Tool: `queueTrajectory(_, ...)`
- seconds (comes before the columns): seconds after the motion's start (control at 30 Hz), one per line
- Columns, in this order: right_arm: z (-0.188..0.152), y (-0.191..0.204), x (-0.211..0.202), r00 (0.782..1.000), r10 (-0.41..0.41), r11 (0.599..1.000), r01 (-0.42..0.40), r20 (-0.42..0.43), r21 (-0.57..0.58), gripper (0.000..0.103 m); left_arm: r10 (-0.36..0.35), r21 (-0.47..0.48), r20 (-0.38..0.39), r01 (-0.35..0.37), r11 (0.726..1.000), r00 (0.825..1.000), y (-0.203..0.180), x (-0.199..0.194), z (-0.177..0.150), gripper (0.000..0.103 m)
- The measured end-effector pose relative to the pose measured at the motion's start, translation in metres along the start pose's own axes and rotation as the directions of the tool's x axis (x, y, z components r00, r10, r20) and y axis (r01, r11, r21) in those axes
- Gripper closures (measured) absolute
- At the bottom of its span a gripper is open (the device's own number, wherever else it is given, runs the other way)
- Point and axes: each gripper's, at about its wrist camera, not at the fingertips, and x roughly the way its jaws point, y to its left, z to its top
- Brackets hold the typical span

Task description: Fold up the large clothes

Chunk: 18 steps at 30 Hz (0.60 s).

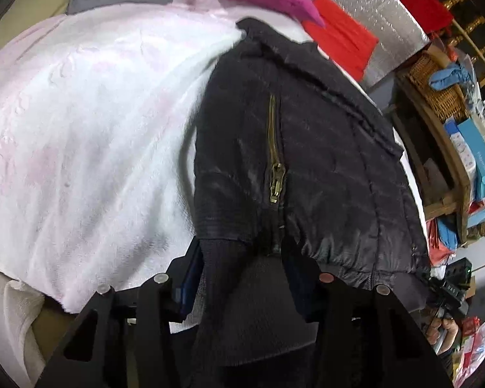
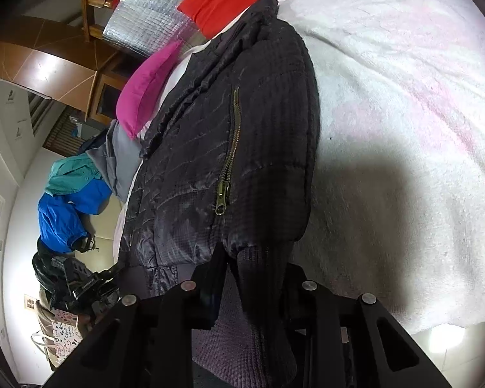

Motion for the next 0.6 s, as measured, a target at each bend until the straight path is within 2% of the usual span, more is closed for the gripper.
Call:
queueTrajectory(0.07,0.0,0.002,-0.002,1.0,0.008,1.0,-0.008,0.008,-0.008,0.081,-0.001,-0.006,-0.014,0.001,1.0,1.0,0.0,0.008,0.002,0.065)
queueTrajectory(0.13,0.002,0.005,-0.004,1.0,0.015,1.0,-0.015,0.012,-0.017,0.083,0.013,-0.006,-0.013,-0.013,1.0,1.0,0.0,0.011,0.006,0.073)
queueTrajectory(0.23,0.004,0.008,0.0,1.0,-0.011,1.0,0.01,-0.006,-0.029,0.083,-0.007,-0.025,-0.027,0.006,1.0,1.0,0.005,0.017,0.012,0.074)
queueTrajectory(0.33,0.005,0.001,0.009,1.0,-0.012,1.0,0.013,-0.025,0.008,0.08,-0.028,-0.061,-0.034,0.026,0.998,0.999,0.011,0.017,0.013,0.07)
queueTrajectory(0.43,0.005,-0.001,0.01,1.0,-0.008,1.0,0.008,-0.025,0.02,0.08,-0.018,-0.041,-0.033,0.016,0.999,0.999,0.009,0.016,0.013,0.071)
queueTrajectory(0.47,0.005,0.0,0.01,1.0,-0.011,1.0,0.011,-0.024,0.013,0.083,-0.003,-0.02,-0.028,0.003,1.0,1.0,0.007,0.014,0.013,0.081)
queueTrajectory(0.5,0.005,0.002,0.008,1.0,-0.009,1.0,0.009,-0.022,0.009,0.088,0.0,-0.006,-0.023,0.0,1.0,1.0,0.003,0.014,0.014,0.085)
queueTrajectory(0.6,0.007,0.011,-0.003,1.0,0.011,1.0,-0.011,-0.006,-0.006,0.091,-0.033,-0.005,0.005,0.033,0.999,0.999,-0.002,-0.001,0.015,0.089)
